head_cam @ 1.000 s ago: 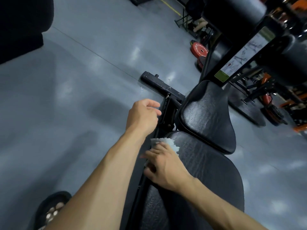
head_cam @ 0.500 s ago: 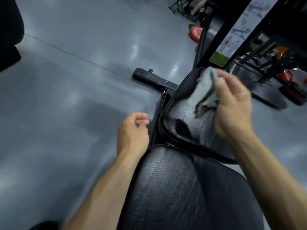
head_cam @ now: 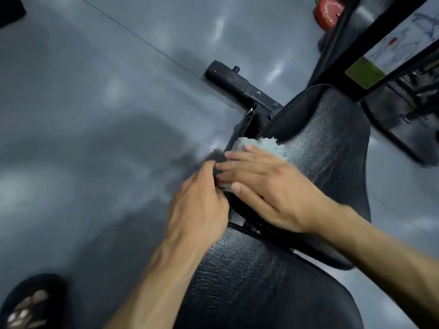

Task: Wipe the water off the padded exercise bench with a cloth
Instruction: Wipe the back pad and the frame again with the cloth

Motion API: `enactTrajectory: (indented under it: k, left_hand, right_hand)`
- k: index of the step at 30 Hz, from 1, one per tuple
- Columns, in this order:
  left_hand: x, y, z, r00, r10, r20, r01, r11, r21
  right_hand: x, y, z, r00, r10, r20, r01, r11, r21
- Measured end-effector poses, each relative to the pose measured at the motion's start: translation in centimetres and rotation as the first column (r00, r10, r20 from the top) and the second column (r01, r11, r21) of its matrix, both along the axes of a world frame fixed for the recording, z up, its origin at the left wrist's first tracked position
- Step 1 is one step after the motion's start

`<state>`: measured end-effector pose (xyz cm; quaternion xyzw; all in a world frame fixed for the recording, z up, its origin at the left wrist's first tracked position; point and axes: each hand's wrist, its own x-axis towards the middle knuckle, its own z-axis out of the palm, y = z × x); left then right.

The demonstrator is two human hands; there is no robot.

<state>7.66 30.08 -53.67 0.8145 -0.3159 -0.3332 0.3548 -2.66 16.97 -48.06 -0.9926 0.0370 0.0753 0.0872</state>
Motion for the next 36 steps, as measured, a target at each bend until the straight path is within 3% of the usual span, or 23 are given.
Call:
enactTrajectory:
  k: [2, 5, 7, 12, 15, 19, 21, 24, 26, 28, 31, 34, 36]
  left_hand:
    - [0.0, 0.1, -0.3, 1.0, -0.002, 0.0, 0.002, 1.0, 0.021]
    - [-0.2, 0.6, -0.3, 1.0, 0.02, -0.01, -0.02, 0.999, 0.047]
    - [-0.2, 0.7, -0.2, 1.0, 0.027, -0.01, -0.026, 0.997, 0.078]
    - [-0.1, 0.4, 0.2, 0.999, 0.034, -0.026, -0.03, 0.988, 0.152]
    - [0.1, 0.3, 0.8, 0.998, 0.012, -0.059, -0.001, 0.983, 0.186]
    - [0.4, -0.2, 2.6, 0.997, -0.029, -0.078, 0.048, 0.966, 0.255]
    - [0.3, -1.6, 3.9, 0.989, 0.065, -0.137, -0.035, 0.977, 0.208]
    - [-0.2, -6.7, 5.6, 0.944, 0.249, -0.218, -0.225, 0.966, 0.125]
    - [-0.8, -10.5, 6.3, 0.915, 0.291, -0.278, -0.261, 0.955, 0.141]
    - [-2.0, -12.8, 6.1, 0.948, 0.266, -0.174, -0.237, 0.956, 0.171]
    - [-2.9, -13.2, 5.8, 0.98, 0.196, 0.03, -0.198, 0.961, 0.195]
    - [-3.0, -13.3, 5.6, 0.981, 0.187, 0.046, -0.193, 0.96, 0.201]
    - [-2.9, -13.6, 5.5, 0.982, 0.182, 0.05, -0.189, 0.959, 0.213]
  right_hand:
    - [1.6, -3.7, 0.3, 0.997, -0.013, -0.08, 0.007, 0.998, -0.067]
    - [3.2, -9.1, 1.2, 0.954, -0.297, -0.04, 0.284, 0.938, -0.2]
    - [3.6, -8.2, 0.6, 0.933, -0.358, -0.035, 0.34, 0.908, -0.244]
    - [3.1, -0.2, 1.0, 0.976, -0.098, -0.196, 0.072, 0.988, -0.135]
    - [2.7, -2.2, 2.1, 0.956, -0.015, -0.292, -0.006, 0.998, -0.069]
    - [1.4, -9.7, 3.9, 0.91, -0.338, -0.24, 0.292, 0.934, -0.207]
    - [1.2, -10.0, 4.2, 0.883, -0.414, -0.222, 0.361, 0.9, -0.244]
    - [0.3, -6.2, 4.1, 0.944, -0.226, -0.241, 0.203, 0.972, -0.118]
    - [-0.9, -6.1, 4.2, 0.954, -0.078, -0.29, 0.066, 0.996, -0.051]
    - [-1.4, -9.6, 4.7, 0.946, -0.043, -0.32, 0.026, 0.998, -0.058]
    - [-1.0, -16.0, 5.3, 0.94, -0.21, -0.268, 0.162, 0.968, -0.189]
    - [0.4, -18.2, 5.4, 0.881, -0.451, -0.139, 0.405, 0.874, -0.269]
    - [1.3, -15.8, 4.3, 0.889, -0.436, -0.139, 0.39, 0.881, -0.269]
